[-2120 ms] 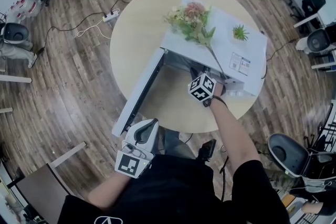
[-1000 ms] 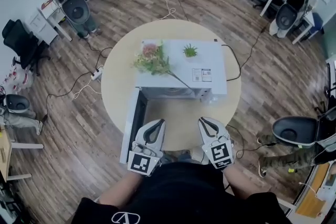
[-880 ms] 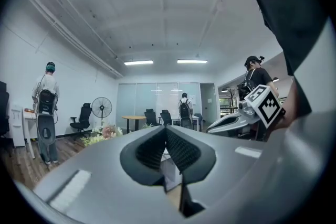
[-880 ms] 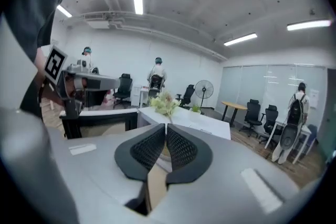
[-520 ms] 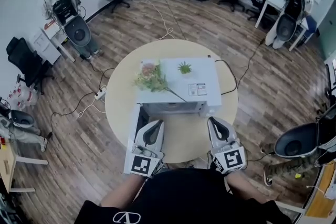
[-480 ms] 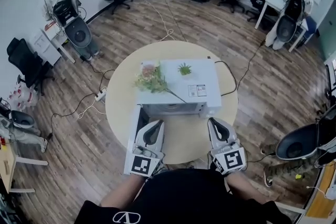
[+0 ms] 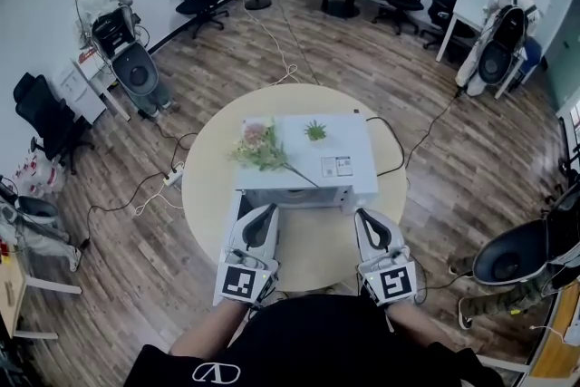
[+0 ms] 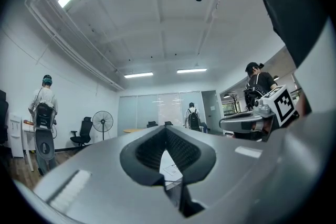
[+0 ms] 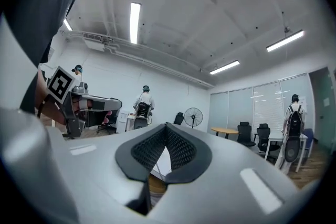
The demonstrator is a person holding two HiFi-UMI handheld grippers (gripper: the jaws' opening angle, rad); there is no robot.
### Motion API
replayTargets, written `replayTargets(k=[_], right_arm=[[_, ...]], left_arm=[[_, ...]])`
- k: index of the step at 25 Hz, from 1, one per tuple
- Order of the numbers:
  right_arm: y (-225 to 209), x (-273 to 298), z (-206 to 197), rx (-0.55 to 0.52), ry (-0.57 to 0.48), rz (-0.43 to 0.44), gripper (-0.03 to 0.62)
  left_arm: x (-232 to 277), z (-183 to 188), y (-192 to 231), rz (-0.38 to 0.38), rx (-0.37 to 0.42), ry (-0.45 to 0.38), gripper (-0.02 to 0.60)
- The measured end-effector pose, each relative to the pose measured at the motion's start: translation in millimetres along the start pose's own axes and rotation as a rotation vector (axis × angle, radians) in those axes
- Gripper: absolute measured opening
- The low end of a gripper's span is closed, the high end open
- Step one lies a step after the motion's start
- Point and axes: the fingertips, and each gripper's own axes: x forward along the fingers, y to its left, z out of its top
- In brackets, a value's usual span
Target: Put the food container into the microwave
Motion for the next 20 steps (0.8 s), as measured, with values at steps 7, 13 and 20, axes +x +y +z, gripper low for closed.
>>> replayTargets(k=[7, 13, 20], right_arm=[[-4.6, -7.2, 3.1, 0.012, -0.003, -0.019, 0.008], [-4.2, -10.3, -1.9, 0.006, 0.003, -0.013, 0.008], [-0.6, -9.1, 2.9, -0.011, 0.004, 0.0, 0.008]], left_arm=[[-3.9, 4.6, -2.6, 0.0, 0.0, -0.006, 0.0], [-7.2, 2.6, -2.7, 0.013, 0.002, -0.015, 0.0], [-9.9, 2.2, -4.1, 0.017, -0.01, 0.002, 0.0]])
